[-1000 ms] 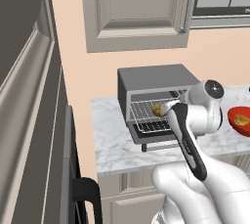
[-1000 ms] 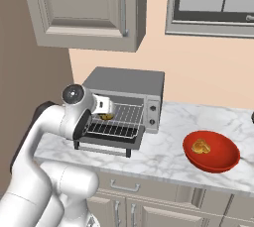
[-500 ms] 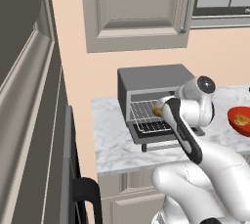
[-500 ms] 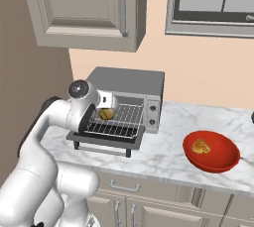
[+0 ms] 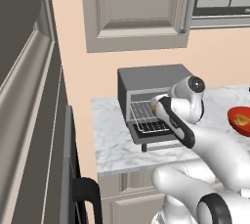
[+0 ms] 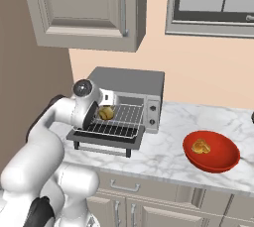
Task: Pick up the heated bread from the toaster oven and place it in the bowl. Then move the bread bowl to the dining counter.
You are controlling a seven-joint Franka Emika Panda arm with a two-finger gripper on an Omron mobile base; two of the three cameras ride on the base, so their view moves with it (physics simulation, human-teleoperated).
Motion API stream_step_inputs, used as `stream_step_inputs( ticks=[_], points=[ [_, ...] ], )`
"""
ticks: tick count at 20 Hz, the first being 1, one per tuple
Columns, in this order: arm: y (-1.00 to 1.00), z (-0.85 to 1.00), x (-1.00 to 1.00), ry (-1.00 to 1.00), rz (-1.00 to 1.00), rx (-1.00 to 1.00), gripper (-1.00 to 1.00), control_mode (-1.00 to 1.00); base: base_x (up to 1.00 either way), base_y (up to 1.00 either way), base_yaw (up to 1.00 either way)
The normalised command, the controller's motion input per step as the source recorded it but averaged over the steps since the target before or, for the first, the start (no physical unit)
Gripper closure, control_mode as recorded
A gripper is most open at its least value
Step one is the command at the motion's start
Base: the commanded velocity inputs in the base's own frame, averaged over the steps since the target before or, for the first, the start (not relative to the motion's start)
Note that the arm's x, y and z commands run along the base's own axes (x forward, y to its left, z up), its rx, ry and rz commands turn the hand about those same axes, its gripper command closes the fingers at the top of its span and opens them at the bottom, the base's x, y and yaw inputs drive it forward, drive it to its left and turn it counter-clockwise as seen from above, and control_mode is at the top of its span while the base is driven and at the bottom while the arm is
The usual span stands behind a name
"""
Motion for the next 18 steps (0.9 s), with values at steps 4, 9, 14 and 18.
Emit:
stream_step_inputs(
  ticks=[4, 9, 14, 18],
  points=[
    [0.00, -0.25, 0.27, -0.04, 0.00, 0.00, -1.00, -1.00, 0.00, 0.00, 0.00],
    [0.00, -0.33, 0.09, -0.01, 0.00, 0.00, -1.00, -1.00, 0.00, 0.00, 0.00],
    [0.00, -0.27, 0.07, -0.02, 0.00, 0.00, -1.00, -1.00, 0.00, 0.00, 0.00],
    [0.00, -0.21, 0.15, -0.01, 0.00, 0.00, -1.00, -1.00, 0.00, 0.00, 0.00]
  ],
)
